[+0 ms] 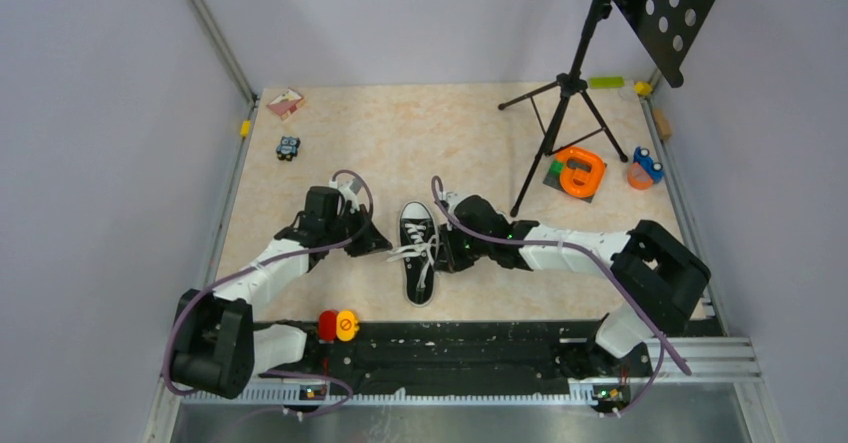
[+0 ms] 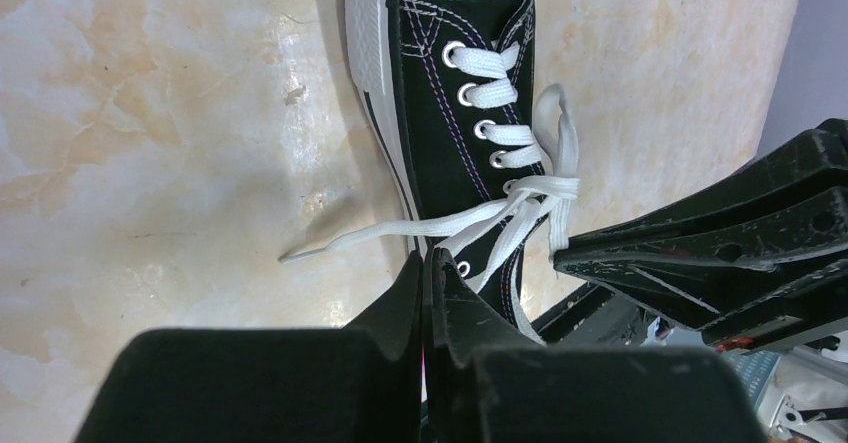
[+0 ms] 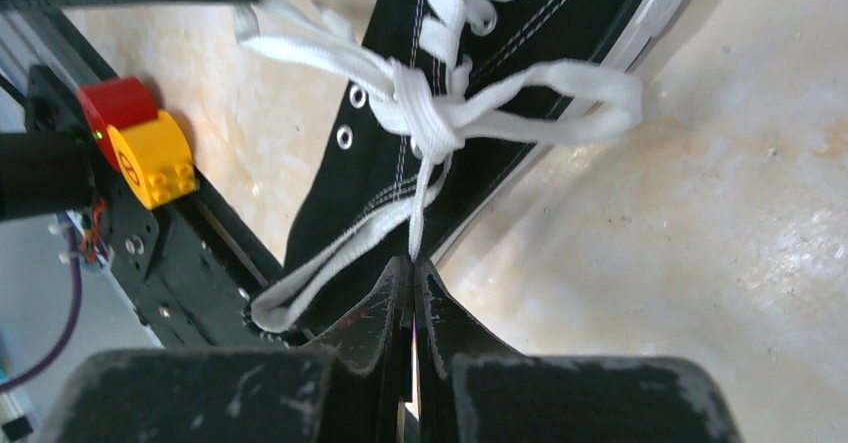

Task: Tie the shoes
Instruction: Tie the shoelace on the shoe.

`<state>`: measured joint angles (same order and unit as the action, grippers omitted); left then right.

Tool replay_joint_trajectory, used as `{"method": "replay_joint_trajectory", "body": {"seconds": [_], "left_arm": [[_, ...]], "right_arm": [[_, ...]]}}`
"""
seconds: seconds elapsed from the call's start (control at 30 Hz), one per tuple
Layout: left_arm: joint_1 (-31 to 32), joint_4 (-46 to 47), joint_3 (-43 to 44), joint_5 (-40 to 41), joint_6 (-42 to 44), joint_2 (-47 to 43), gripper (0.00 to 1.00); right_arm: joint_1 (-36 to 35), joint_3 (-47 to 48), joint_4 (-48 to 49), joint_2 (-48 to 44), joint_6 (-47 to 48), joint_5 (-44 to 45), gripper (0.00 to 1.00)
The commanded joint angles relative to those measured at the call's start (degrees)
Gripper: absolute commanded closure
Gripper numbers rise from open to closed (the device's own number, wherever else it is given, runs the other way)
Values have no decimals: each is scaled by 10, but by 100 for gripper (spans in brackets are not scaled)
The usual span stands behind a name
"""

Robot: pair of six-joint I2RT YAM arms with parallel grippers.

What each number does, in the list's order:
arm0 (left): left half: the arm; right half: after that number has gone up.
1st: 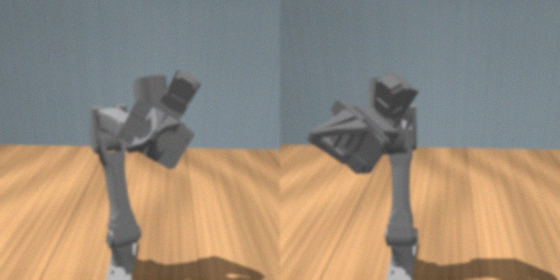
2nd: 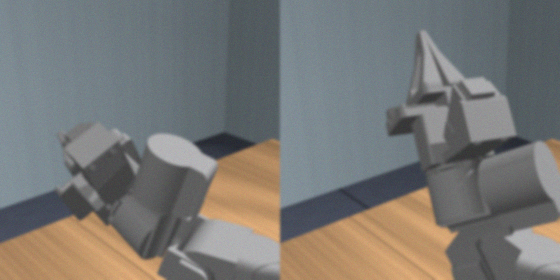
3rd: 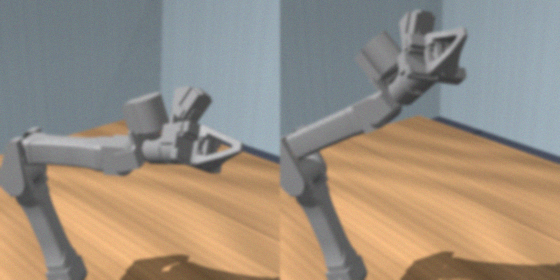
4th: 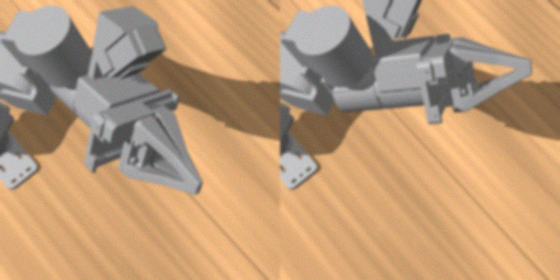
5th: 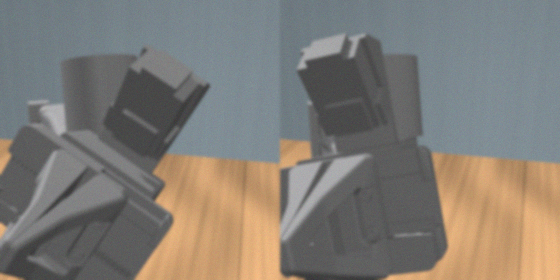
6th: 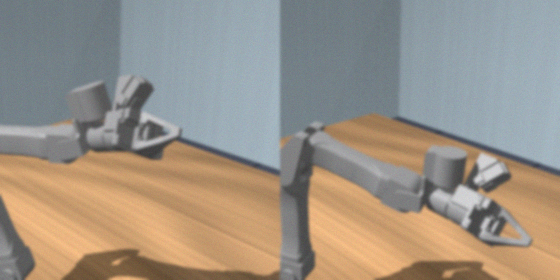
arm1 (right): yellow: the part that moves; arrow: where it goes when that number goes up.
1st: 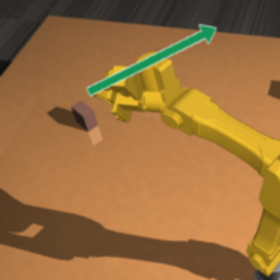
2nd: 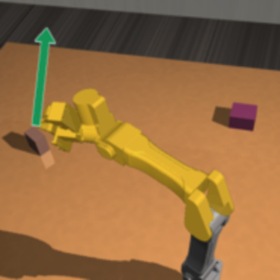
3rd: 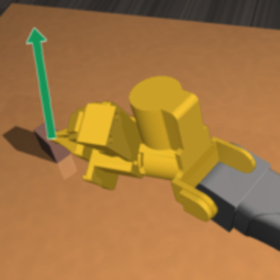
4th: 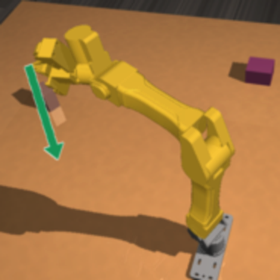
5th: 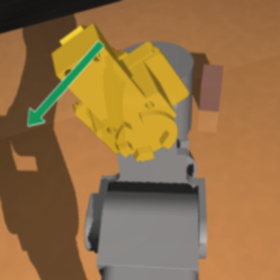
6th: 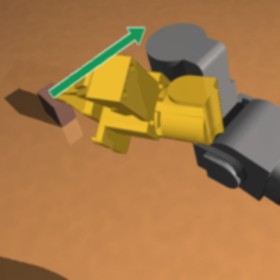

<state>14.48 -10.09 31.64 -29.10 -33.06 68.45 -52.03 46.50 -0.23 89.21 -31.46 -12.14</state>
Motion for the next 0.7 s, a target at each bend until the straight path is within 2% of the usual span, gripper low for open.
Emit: {"method": "replay_joint_trajectory", "body": {"seconds": [0.0, 0.17, 0.67], "left_arm": [[-2, 25, 14, -7, 5, -3, 100], [-2, 22, 16, -4, 8, -3, 100], [-2, 28, 17, -5, 4, 3, 100]], "right_arm": [[-6, 15, -43, -18, 52, -36, 100], [-7, 18, -77, -33, 83, -38, 100], [-6, 0, -94, -56, 102, -76, 100]]}}
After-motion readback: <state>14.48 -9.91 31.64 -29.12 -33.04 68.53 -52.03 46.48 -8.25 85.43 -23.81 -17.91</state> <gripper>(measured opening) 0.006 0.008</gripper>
